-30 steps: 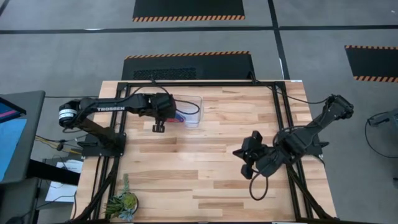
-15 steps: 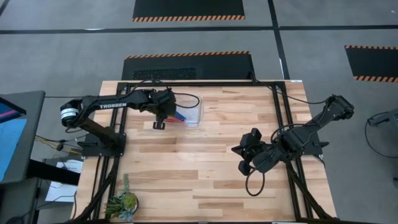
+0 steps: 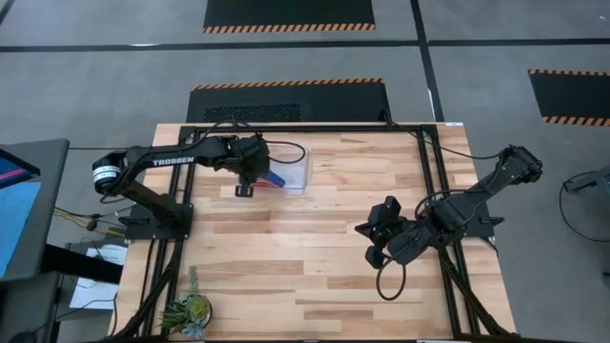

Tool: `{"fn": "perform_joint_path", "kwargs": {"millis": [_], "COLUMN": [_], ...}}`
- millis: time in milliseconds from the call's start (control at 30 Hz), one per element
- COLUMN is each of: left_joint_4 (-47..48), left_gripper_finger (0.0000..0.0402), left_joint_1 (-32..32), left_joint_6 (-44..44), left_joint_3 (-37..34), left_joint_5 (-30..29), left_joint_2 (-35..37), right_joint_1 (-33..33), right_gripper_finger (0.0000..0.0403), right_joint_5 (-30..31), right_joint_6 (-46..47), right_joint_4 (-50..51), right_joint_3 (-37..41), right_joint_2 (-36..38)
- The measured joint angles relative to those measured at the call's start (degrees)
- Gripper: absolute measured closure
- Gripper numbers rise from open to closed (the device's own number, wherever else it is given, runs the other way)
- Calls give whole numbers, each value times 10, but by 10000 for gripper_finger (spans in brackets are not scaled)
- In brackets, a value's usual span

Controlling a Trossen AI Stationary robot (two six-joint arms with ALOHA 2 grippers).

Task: Nest measuring cups in basket
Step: Return to Home Position

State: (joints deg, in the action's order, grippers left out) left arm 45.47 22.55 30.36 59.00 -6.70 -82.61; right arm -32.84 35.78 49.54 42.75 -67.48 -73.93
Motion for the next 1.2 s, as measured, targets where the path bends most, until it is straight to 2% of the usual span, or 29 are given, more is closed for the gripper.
{"fn": "perform_joint_path", "kwargs": {"millis": [100,200,300,400,500,600,700,767,833,900,1000,1133,1200], "left_joint_4": [1,28,123,211,296,392,449,441,448,440,411,226,120], "left_gripper_finger": [297,286,283,284,285,285,285,285,285,285,285,285,285], "left_joint_1": [0,-7,-17,-27,-46,-79,-124,-152,-171,-193,-218,-221,-221], "left_joint_6": [-40,-174,-327,-402,-506,-473,-488,-491,-498,-542,-515,-447,-411], "left_joint_3": [2,21,52,77,85,84,92,100,115,126,134,114,85], "left_joint_5": [-1,-16,-27,-24,-9,50,60,82,130,153,192,269,301], "left_joint_2": [0,1,2,2,3,18,57,96,138,181,260,413,499], "right_joint_1": [0,0,0,4,7,13,19,19,19,19,17,23,24], "right_gripper_finger": [376,375,375,376,375,374,375,376,376,374,374,376,376], "right_joint_5": [1,-4,-16,-39,-35,-90,-176,-199,-203,-203,-216,-313,-329], "right_joint_6": [-3,20,39,66,70,-19,-110,-155,-198,-257,-345,-441,-498], "right_joint_4": [1,1,1,-5,-26,-66,-100,-99,-96,-101,-106,-75,-40], "right_joint_3": [0,0,0,0,0,-13,-47,-73,-100,-125,-146,-148,-145], "right_joint_2": [0,0,0,0,0,5,22,34,47,61,87,141,163]}}
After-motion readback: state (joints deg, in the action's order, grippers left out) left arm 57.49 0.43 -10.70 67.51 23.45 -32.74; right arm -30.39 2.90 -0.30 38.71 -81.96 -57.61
